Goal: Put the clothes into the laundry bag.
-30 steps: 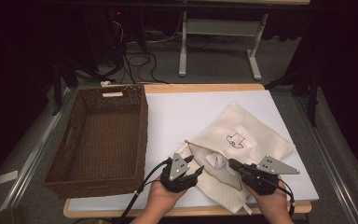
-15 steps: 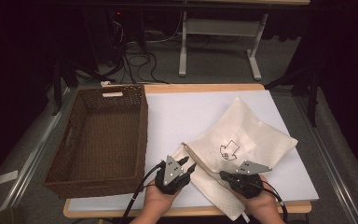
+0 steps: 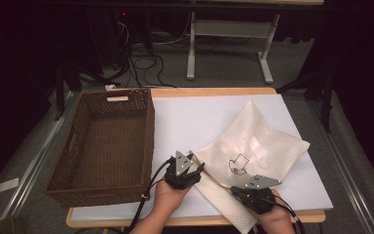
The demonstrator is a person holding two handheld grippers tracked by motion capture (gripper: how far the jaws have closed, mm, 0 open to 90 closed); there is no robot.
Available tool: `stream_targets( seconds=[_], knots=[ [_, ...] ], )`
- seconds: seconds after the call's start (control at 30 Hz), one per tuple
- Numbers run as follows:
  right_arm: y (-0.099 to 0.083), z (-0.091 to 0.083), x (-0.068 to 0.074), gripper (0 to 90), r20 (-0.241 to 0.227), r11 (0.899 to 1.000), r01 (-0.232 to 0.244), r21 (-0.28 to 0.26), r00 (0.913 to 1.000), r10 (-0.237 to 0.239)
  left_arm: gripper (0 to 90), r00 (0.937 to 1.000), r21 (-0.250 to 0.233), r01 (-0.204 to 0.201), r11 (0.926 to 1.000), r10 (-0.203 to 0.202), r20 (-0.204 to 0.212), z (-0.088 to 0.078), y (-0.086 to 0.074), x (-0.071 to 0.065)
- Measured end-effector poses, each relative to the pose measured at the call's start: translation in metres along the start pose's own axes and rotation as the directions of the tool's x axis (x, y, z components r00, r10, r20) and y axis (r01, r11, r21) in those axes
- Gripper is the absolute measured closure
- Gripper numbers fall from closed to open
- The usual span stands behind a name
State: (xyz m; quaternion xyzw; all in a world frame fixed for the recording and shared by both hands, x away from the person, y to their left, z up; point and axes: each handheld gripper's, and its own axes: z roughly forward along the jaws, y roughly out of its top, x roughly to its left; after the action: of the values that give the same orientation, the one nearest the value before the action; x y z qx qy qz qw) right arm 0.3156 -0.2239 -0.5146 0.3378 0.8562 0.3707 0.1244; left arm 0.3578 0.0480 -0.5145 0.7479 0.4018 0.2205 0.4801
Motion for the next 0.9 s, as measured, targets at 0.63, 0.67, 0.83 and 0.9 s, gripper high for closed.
stream_targets(
  seconds=[0.63,0.67,0.83,0.9],
  knots=[
    [-0.005,-0.01,-0.003,83.8,0.001,1.0,0.006,-0.006,1.0,-0.006,55.3,0.9983,0.115,0.058,0.9917,-0.057,-0.007,0.012,-0.003,0.01],
    [-0.005,-0.011,-0.003,82.2,-0.012,1.0,-0.004,-0.015,0.9999,0.003,55.6,0.9982,0.115,0.06,0.9915,-0.059,-0.008,0.012,-0.003,0.01],
    [0.0,-0.025,0.001,74.4,-0.056,0.995,-0.015,-0.098,0.9984,0.01,59.2,0.9979,0.121,0.064,0.9905,-0.064,-0.008,0.012,-0.003,0.01],
    [0.002,-0.033,0.0,73.0,-0.052,0.991,-0.018,-0.132,0.9986,0.011,60.4,0.9979,0.121,0.064,0.9905,-0.064,-0.009,0.012,-0.003,0.01]
  ],
)
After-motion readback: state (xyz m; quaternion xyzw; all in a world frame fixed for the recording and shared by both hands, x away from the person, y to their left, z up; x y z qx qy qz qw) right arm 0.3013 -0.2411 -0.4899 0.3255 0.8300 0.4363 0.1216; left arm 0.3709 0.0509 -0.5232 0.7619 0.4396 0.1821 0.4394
